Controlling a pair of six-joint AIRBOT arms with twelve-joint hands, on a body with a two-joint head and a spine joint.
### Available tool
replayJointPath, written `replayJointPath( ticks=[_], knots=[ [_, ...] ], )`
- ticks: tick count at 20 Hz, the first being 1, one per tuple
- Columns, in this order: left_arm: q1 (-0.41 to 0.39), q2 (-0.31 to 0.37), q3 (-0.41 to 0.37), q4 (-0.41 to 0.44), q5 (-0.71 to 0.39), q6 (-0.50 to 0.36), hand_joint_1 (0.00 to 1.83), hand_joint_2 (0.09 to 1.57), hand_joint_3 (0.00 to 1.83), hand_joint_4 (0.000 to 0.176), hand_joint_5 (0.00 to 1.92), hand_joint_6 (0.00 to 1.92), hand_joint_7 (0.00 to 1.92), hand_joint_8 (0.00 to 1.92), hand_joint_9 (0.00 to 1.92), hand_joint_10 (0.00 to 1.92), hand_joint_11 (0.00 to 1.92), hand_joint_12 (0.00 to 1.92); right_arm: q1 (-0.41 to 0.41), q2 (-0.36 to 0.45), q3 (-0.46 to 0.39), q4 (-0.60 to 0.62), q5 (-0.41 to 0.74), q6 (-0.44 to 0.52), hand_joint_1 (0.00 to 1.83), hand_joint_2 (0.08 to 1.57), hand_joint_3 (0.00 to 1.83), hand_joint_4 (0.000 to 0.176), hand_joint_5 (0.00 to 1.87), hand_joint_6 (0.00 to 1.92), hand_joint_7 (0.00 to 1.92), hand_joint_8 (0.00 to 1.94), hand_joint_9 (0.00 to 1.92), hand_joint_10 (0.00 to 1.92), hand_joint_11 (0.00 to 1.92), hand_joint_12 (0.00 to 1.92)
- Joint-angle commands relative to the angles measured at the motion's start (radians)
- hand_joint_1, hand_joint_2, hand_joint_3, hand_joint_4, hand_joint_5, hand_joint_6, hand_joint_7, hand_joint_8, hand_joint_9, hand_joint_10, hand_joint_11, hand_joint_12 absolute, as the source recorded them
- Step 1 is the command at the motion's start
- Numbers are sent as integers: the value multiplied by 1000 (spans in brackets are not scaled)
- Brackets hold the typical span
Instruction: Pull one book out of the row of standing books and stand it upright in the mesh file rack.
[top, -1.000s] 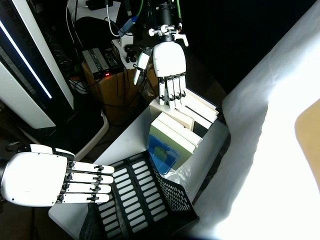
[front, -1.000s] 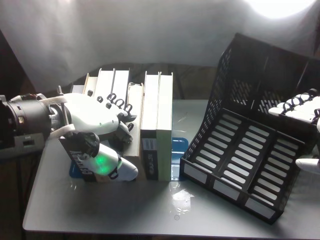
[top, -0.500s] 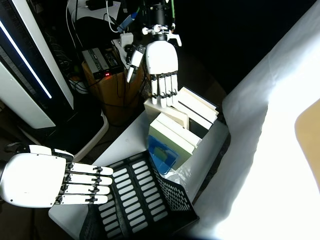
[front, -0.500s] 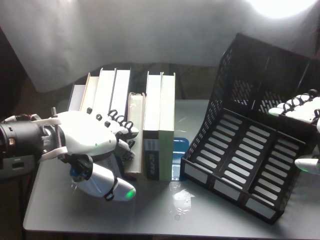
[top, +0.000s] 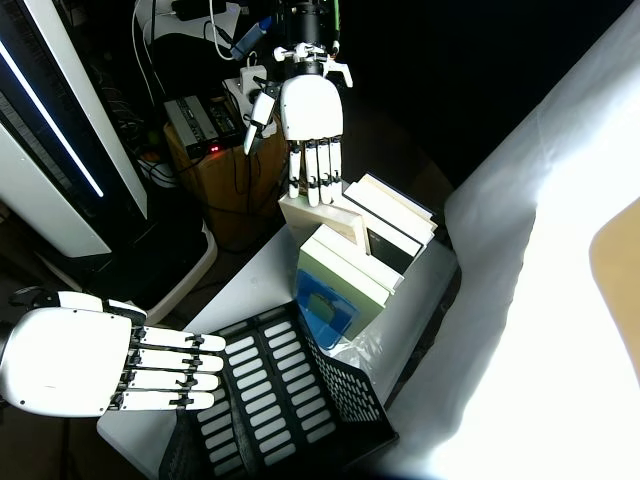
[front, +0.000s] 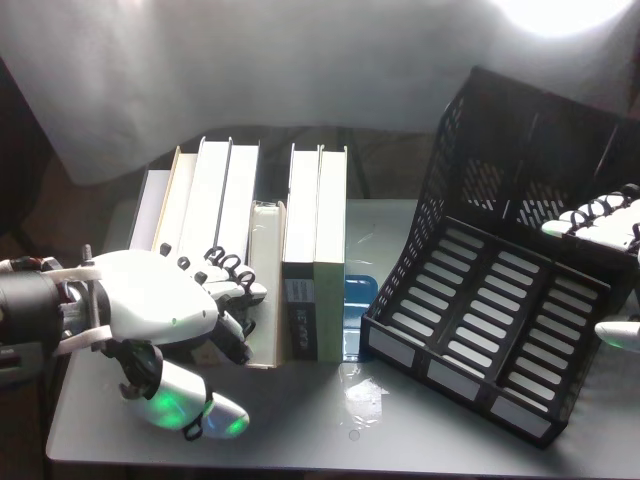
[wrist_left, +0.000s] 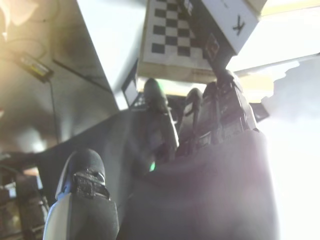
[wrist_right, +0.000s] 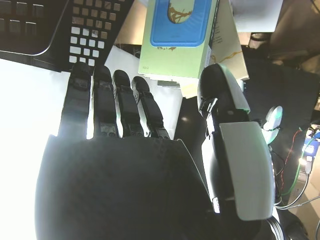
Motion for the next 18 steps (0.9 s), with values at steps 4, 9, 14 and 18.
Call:
replayJointPath(
  ticks=[4, 9, 14, 18],
  knots=[
    [29, 13, -17, -2, -48, -2, 108, 1152, 8, 0, 553, 3, 0, 0, 0, 0, 0, 0, -2, 7, 6, 12, 107, 4, 473, 1318, 2, 0, 0, 0, 0, 0, 0, 0, 0, 0],
    [32, 12, -20, -1, -62, -2, 165, 1081, 0, 0, 505, 10, 0, 0, 0, 0, 0, 0, -7, 4, 8, 17, 107, 4, 477, 1318, 1, 0, 0, 0, 0, 0, 0, 0, 0, 0],
    [18, 18, -30, 11, -80, -2, 26, 1138, 8, 0, 548, 24, 0, 0, 0, 0, 0, 0, -7, 4, 9, 17, 107, 4, 486, 1317, 0, 0, 0, 0, 0, 0, 0, 0, 0, 0],
    [-3, 24, -31, 14, -89, -2, 76, 1185, 18, 0, 503, 1, 0, 0, 0, 0, 0, 0, -13, 4, 9, 20, 107, 4, 506, 1309, 0, 0, 0, 0, 0, 0, 0, 0, 0, 0]
  ],
)
